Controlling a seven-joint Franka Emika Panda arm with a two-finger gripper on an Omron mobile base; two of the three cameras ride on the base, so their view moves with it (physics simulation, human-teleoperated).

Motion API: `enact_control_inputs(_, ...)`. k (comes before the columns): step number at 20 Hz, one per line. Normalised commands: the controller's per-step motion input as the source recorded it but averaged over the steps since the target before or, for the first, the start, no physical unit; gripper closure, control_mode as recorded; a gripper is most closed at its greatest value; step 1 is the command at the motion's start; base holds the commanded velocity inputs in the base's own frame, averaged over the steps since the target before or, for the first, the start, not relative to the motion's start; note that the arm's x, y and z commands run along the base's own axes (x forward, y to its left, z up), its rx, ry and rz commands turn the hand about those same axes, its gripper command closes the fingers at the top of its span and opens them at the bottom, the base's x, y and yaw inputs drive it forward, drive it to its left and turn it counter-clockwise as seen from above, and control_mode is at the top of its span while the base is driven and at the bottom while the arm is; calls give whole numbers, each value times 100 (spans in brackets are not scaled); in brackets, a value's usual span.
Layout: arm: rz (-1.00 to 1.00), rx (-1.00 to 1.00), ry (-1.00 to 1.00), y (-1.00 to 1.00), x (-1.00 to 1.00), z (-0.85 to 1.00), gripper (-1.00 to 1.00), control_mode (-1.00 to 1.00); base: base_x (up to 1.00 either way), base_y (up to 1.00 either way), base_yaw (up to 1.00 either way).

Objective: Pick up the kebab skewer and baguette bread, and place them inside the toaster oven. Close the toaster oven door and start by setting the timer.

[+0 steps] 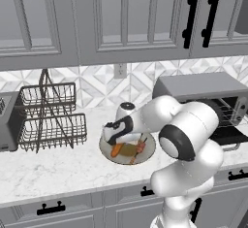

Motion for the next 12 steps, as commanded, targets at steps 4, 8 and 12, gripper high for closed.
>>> enact_control_inputs(4,-5,0,3,21,27,-13,100,-100,0,0,0)
enact_control_inputs(8,-6,-1,3,1,2,-4,100,-100,0,0,0)
enact_control_inputs(12,-5,0,3,0,-7,5,100,-100,0,0,0)
